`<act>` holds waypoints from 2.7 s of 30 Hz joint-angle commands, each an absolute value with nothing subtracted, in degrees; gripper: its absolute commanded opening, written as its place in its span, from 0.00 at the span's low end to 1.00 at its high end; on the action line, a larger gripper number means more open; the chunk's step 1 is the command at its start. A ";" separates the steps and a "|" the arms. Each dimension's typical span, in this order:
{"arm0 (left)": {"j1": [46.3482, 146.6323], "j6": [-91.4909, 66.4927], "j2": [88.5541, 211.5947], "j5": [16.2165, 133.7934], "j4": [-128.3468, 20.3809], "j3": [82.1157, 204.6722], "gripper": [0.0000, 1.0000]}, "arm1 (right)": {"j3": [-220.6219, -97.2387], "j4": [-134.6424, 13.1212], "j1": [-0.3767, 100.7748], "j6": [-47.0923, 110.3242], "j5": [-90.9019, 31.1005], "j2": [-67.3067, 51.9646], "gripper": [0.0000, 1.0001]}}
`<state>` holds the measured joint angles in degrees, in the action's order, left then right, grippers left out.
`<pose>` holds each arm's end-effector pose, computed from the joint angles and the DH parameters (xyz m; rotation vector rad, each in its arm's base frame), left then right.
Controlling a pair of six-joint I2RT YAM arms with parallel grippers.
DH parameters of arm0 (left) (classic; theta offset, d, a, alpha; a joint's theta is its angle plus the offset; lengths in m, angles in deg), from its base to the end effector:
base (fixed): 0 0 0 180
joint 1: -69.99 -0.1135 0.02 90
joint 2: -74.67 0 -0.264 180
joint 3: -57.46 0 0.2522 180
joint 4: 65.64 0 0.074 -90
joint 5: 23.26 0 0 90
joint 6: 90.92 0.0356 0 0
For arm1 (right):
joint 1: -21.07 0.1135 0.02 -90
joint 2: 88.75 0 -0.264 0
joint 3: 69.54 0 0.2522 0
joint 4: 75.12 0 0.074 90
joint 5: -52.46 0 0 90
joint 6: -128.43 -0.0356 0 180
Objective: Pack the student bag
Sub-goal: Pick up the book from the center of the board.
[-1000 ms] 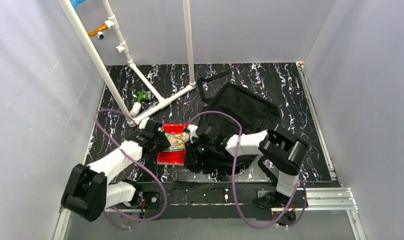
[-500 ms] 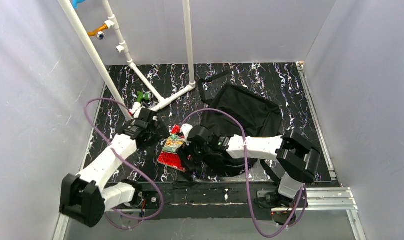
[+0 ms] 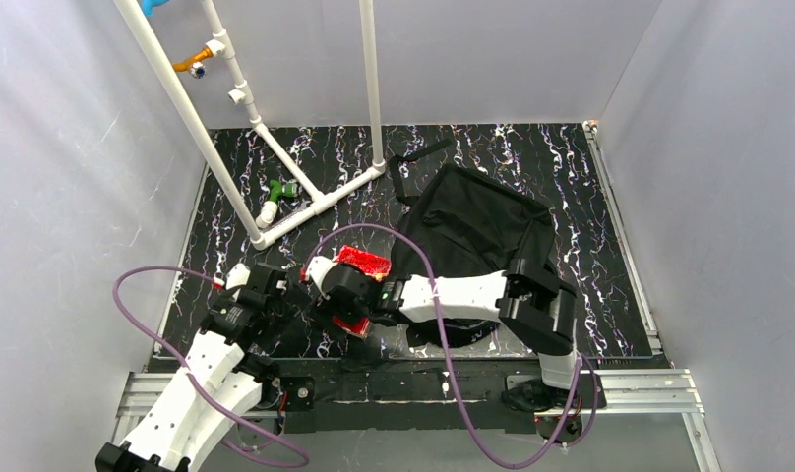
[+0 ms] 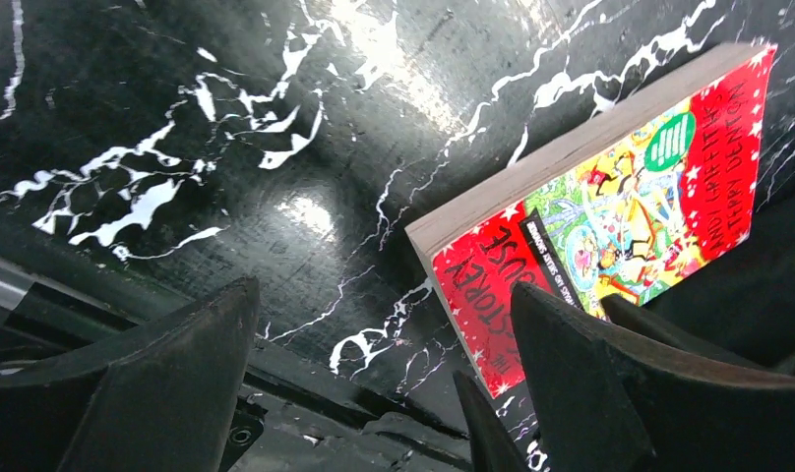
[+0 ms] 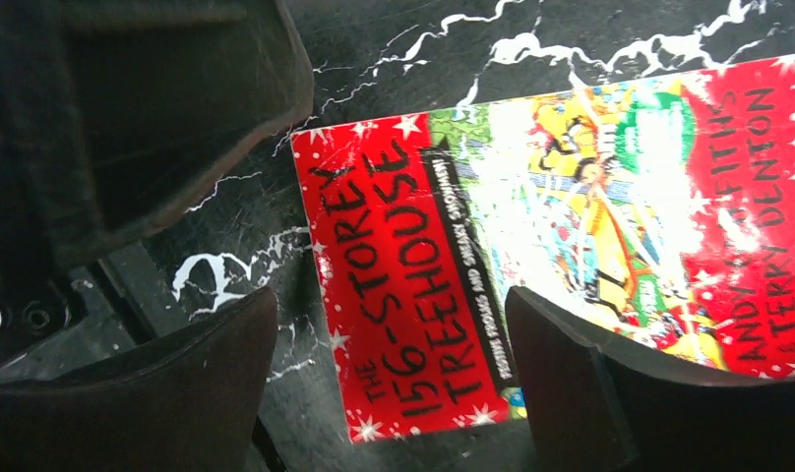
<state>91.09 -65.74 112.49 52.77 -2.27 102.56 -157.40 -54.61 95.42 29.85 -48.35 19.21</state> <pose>0.1171 -0.0360 0.2173 -1.0303 2.3143 -0.2990 0.1200 0.4036 0.2070 -1.1761 2.0052 0.5425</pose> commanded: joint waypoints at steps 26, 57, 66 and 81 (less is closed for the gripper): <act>90.82 -79.51 110.76 45.39 9.85 106.00 0.98 | -159.57 -53.15 102.12 31.71 -68.74 28.42 0.86; 90.82 -71.55 105.10 55.60 -0.11 109.24 0.96 | -155.02 -59.56 87.60 17.27 -38.07 14.64 0.01; 90.83 -80.59 102.65 70.15 -11.49 105.28 0.98 | -157.77 -59.18 83.83 13.05 -31.66 11.47 0.01; 90.82 -86.41 113.84 73.21 -31.72 98.56 0.98 | -157.10 -63.76 83.12 9.40 -27.88 10.93 0.01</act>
